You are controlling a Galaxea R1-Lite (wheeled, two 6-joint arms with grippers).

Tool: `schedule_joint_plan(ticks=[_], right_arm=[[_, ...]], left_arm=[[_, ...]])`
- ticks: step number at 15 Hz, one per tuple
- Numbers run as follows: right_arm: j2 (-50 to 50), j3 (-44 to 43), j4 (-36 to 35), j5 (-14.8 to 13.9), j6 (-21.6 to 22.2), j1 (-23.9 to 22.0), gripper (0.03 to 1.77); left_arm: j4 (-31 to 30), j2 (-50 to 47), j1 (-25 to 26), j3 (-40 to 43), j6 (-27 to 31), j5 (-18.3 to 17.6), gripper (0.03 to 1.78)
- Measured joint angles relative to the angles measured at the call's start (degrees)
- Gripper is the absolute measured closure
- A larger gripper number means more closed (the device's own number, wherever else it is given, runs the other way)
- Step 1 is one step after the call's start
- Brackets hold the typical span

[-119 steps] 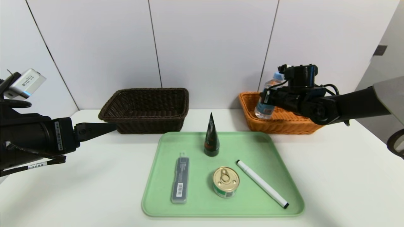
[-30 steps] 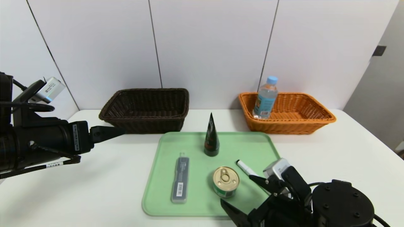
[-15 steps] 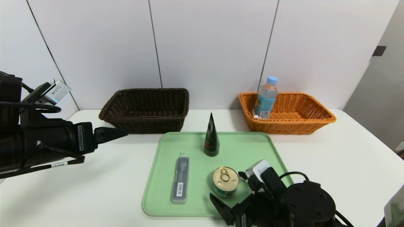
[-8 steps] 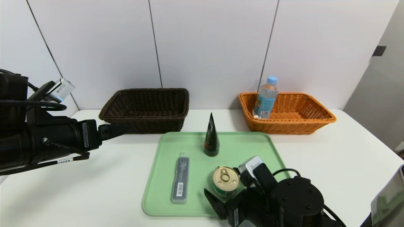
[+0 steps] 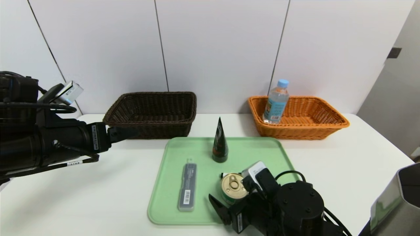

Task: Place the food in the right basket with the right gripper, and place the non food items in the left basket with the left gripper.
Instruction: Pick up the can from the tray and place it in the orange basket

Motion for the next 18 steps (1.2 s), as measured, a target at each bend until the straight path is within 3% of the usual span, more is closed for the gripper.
schedule_joint_plan(ticks=[5,9,12,18], right_arm=[[0.6,-0.2,0.0,0.0,-0.4,-0.9,0.09],[0.9,-0.7,0.0,0.0,-0.7,-0.9,0.65],[0.9,-0.8,0.0,0.0,-0.9,-0.9,0.78],[-1.2,-2.4,1.8,-0.5,-1.4,-0.9,0.81]], left_arm=[[-0.1,1.1,0.0,-0.3,0.0,-0.1,0.12],[-0.1,1.5,0.0,-0.6,0.0,-0.1,0.12],[0.0,1.6,0.1,-0.6,0.0,-0.1,0.12],[0.0,1.5,0.1,-0.6,0.0,0.0,0.12]])
